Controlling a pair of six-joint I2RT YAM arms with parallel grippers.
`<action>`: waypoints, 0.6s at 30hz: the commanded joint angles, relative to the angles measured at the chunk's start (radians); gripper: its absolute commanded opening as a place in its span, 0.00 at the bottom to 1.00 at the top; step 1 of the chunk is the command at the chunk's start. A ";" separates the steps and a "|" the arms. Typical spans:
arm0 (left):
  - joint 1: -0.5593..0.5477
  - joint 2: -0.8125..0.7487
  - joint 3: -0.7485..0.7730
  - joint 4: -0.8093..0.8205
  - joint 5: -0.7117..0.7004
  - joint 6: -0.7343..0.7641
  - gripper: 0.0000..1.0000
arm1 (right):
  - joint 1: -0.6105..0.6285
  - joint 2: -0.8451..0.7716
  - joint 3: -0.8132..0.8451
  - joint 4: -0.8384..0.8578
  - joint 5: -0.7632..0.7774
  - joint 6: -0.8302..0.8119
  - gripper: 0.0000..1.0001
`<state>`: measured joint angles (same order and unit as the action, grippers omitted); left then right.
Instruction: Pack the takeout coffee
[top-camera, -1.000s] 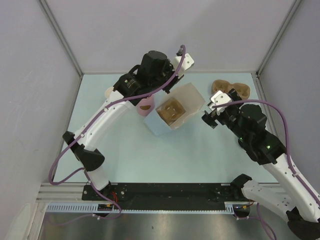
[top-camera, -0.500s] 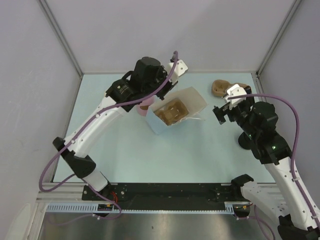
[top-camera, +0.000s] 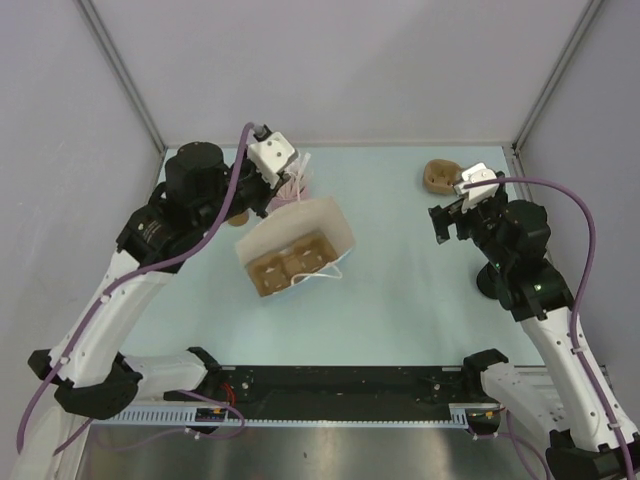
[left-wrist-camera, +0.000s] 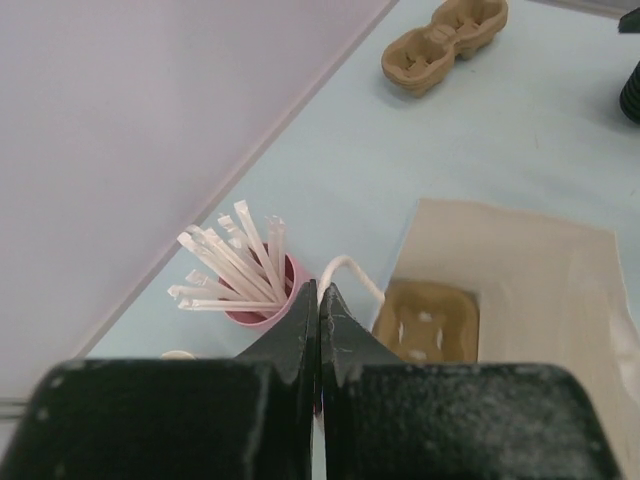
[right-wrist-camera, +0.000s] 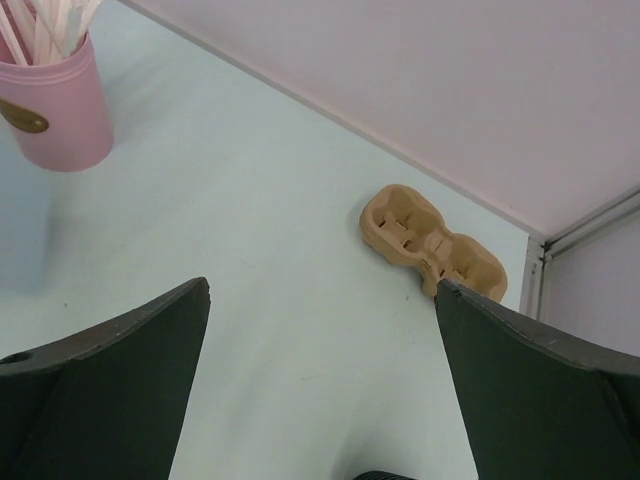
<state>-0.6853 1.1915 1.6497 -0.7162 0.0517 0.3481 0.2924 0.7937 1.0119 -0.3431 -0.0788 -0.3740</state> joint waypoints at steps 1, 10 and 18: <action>0.009 0.006 0.001 0.041 0.065 -0.012 0.00 | -0.010 -0.011 -0.025 0.079 0.036 0.030 1.00; 0.009 0.130 0.111 0.011 0.207 -0.050 0.00 | -0.065 -0.001 -0.064 0.156 0.194 0.075 1.00; 0.006 0.377 0.399 -0.014 0.339 -0.116 0.00 | -0.081 0.004 -0.081 0.210 0.307 0.075 1.00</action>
<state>-0.6804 1.4715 1.8736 -0.7528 0.2928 0.2951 0.2241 0.7952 0.9409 -0.2211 0.1364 -0.3141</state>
